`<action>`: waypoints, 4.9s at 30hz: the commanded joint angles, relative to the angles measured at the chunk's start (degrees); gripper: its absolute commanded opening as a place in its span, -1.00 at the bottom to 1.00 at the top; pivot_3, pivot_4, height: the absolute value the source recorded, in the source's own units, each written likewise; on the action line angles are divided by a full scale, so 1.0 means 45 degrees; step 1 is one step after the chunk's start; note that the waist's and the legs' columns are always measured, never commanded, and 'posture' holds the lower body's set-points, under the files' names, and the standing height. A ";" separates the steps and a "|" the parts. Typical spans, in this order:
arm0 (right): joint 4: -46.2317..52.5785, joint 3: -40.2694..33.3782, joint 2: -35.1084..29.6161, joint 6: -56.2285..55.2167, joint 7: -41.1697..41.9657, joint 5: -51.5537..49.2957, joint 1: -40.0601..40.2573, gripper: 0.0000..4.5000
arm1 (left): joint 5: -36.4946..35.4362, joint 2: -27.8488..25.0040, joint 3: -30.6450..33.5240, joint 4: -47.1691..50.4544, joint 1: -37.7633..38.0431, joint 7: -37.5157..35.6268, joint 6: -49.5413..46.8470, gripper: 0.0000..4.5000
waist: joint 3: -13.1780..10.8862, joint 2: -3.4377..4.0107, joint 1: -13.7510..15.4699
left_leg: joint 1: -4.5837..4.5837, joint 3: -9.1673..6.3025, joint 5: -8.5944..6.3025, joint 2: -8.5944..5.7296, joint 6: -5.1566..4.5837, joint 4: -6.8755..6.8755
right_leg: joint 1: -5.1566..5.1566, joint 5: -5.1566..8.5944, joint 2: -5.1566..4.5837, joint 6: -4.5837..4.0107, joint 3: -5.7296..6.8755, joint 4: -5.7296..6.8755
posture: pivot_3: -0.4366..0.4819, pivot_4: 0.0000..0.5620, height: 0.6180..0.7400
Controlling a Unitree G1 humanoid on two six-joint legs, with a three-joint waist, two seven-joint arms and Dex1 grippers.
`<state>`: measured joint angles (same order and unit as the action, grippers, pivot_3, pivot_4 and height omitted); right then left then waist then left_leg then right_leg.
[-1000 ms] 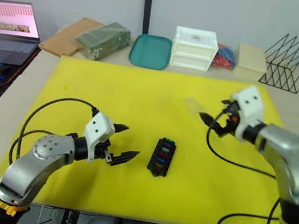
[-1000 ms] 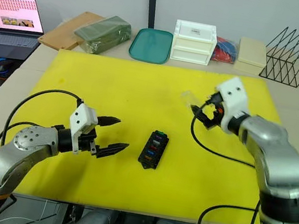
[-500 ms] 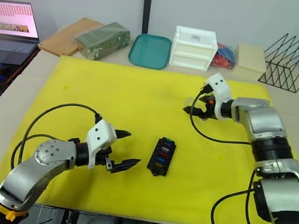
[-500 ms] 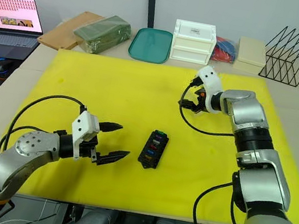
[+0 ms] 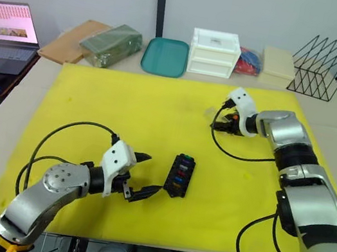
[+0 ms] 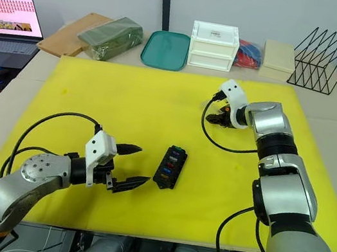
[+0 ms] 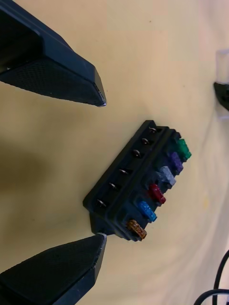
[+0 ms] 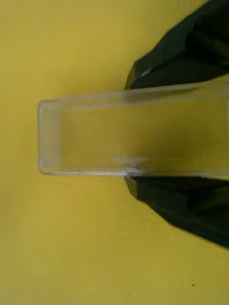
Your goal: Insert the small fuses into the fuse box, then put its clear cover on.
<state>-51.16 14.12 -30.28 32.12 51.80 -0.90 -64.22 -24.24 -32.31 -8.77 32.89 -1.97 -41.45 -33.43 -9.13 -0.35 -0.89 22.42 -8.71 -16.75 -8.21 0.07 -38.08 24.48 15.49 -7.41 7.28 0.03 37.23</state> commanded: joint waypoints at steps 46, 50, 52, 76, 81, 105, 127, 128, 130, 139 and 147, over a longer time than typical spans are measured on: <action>1.3724 -0.1856 -0.1514 0.8664 -0.2185 -0.3470 0.2964 -0.16 | 0.5433 0.5423 -0.4617 -0.1083 0.0923 0.7538 -0.0457 0.59 | 0.0000 0.0003 0.0381 | 0.0001 0.0008 -0.0001 -0.0017 -0.0002 -0.0022 | -0.0012 -0.0002 -0.0023 0.0004 -0.0002 0.0006 | -0.05 -0.47 1.00; 1.4196 -0.1966 -0.1733 0.8801 -0.2341 -0.3732 0.3215 -0.16 | 0.5185 0.4775 -0.4046 -0.0759 0.0797 0.6862 -0.0588 0.46 | 0.0001 0.0004 0.0340 | 0.0001 0.0008 -0.0001 -0.0015 -0.0002 -0.0019 | -0.0007 -0.0002 -0.0021 0.0004 -0.0002 0.0008 | -0.05 -0.47 1.00; 1.4476 -0.2112 -0.1834 0.8941 -0.2441 -0.3875 0.3364 -0.16 | 0.4980 0.4488 -0.3566 -0.0700 0.0605 0.6546 -0.0654 0.46 | 0.0001 0.0004 0.0331 | 0.0000 0.0009 -0.0001 -0.0006 -0.0002 -0.0014 | -0.0004 -0.0002 -0.0011 0.0003 -0.0001 0.0007 | -0.05 -0.47 1.00; 2.0019 -0.3047 -0.4046 1.0611 -0.1287 -0.7886 0.5165 -0.16 | 0.2734 0.1382 -0.3220 -1.0872 -0.6904 -0.7384 0.7375 0.46 | -0.0001 -0.0002 0.0369 | 0.0007 0.0010 -0.0003 -0.0007 -0.0006 -0.0022 | -0.0010 -0.0004 -0.0017 0.0008 0.0018 -0.0006 | -0.05 -0.47 1.00; 2.0276 -0.1002 -0.3784 1.0562 -0.1664 -0.7928 0.4805 -0.16 | 0.3352 0.2023 -0.3202 -1.2610 -0.7565 -0.7727 0.8863 0.46 | -0.0001 -0.0004 0.0373 | 0.0007 0.0009 -0.0003 -0.0009 -0.0008 -0.0029 | -0.0012 -0.0007 -0.0024 0.0012 0.0021 -0.0001 | -0.05 -0.47 1.00; 1.9583 0.2107 -0.4044 0.9623 -0.2419 -0.6522 0.4632 -0.16 | 0.3700 0.2280 -0.2770 -1.2714 -0.7372 -0.7585 0.9147 0.46 | 0.0000 -0.0006 0.0385 | 0.0012 -0.0005 -0.0002 -0.0023 -0.0010 -0.0044 | -0.0015 -0.0012 -0.0030 0.0022 0.0028 0.0003 | -0.05 -0.47 1.00; 1.9113 0.2862 -0.4307 0.8403 -0.1450 -0.5807 0.4474 -0.16 | 0.3747 0.2296 -0.2771 -1.2632 -0.7337 -0.7580 0.9032 0.46 | 0.0001 -0.0007 0.0387 | 0.0012 -0.0005 -0.0002 -0.0024 -0.0010 -0.0046 | -0.0016 -0.0012 -0.0029 0.0023 0.0029 0.0003 | -0.05 -0.47 1.00; 1.9036 0.2914 -0.4331 0.8351 -0.1419 -0.5725 0.4478 -0.16 | 0.3745 0.2282 -0.2769 -1.2589 -0.7305 -0.7575 0.9012 0.46 | 0.0001 -0.0007 0.0388 | 0.0012 -0.0005 -0.0002 -0.0024 -0.0010 -0.0046 | -0.0016 -0.0012 -0.0029 0.0023 0.0029 0.0003 | -0.05 -0.47 1.00; 1.8904 0.2978 -0.4387 0.8248 -0.1351 -0.5561 0.4510 -0.16 | 0.3745 0.2270 -0.2771 -1.2528 -0.7263 -0.7570 0.8980 0.46 | 0.0001 -0.0007 0.0387 | 0.0012 -0.0005 -0.0002 -0.0024 -0.0010 -0.0046 | -0.0016 -0.0012 -0.0029 0.0023 0.0028 0.0003 | -0.05 -0.47 1.00; 1.8947 0.2580 -0.4292 0.8221 -0.1131 -0.5475 0.4479 0.63 | 0.3770 0.2293 -0.2747 -1.2504 -0.7233 -0.7559 0.8942 0.44 | 0.0001 -0.0007 0.0380 | 0.0012 -0.0005 -0.0002 -0.0024 -0.0010 -0.0045 | -0.0016 -0.0012 -0.0029 0.0023 0.0029 0.0003 | -0.05 -0.47 1.00; 1.9475 0.1889 -0.4070 0.8394 -0.0984 -0.5976 0.4465 0.63 | 0.3784 0.2321 -0.2742 -1.2545 -0.7236 -0.7534 0.8989 0.44 | 0.0001 -0.0007 0.0379 | 0.0012 -0.0005 -0.0002 -0.0024 -0.0010 -0.0045 | -0.0016 -0.0012 -0.0029 0.0023 0.0028 0.0002 | -0.05 -0.47 1.00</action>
<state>33.96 24.70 -48.87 69.93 46.86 -26.52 -43.08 -8.50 -22.07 -21.18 -23.46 -35.12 -76.24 7.65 -9.13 -0.38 0.82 22.48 -8.73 -16.76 -8.32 0.03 -38.28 24.40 15.44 -7.54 7.39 0.16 37.24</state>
